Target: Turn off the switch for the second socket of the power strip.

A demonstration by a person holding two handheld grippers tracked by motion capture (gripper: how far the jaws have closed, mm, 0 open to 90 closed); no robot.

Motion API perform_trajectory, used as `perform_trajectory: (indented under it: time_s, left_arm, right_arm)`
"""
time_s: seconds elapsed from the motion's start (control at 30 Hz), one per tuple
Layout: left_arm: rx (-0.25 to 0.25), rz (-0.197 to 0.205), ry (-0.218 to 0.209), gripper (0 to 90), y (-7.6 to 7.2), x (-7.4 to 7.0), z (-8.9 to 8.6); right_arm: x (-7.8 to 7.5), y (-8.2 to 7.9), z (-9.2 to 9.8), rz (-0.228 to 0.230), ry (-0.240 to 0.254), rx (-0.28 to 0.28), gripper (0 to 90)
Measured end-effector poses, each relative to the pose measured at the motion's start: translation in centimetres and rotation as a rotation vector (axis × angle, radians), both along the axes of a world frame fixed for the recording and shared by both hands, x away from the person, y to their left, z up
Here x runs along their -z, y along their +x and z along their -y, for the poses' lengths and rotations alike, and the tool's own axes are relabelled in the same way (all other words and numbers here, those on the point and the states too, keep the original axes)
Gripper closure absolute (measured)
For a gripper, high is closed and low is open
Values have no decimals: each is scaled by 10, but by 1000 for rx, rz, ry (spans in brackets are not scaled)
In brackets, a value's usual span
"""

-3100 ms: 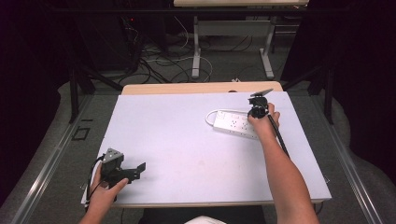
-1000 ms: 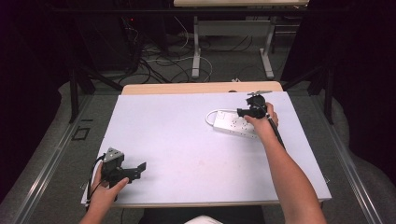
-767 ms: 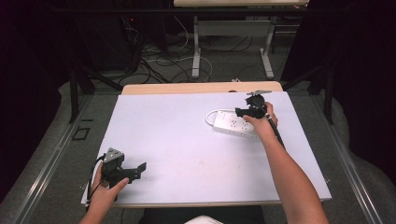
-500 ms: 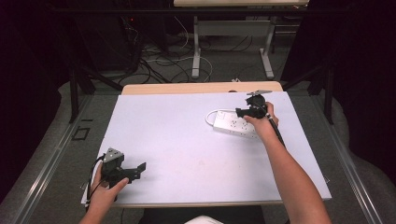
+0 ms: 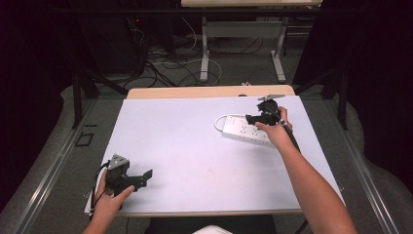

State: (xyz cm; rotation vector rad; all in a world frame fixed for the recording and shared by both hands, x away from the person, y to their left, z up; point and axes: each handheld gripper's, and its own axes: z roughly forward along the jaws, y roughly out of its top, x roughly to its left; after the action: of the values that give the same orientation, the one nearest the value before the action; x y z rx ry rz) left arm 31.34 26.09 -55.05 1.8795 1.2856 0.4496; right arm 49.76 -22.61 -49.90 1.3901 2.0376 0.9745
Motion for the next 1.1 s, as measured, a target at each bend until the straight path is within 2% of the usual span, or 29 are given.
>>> perform_trajectory:
  time_s: [0.2,0.43,0.77,1.1]
  left_arm:
    - [-3,1,1,7,0,0,0]
    - [-3,1,0,7,-1,0,0]
    - [-5,2,-1,7,-1,-1,0]
    - [-4,5,2,7,-1,-1,0]
  right_arm:
    - [-4,-9,-6,-12,-7,-21,175]
    - [-12,-21,-13,1,-1,-78,175]
    - [-19,-39,-20,-21,-22,-145,154]
    - [-30,-59,-26,6,-31,-207,152]
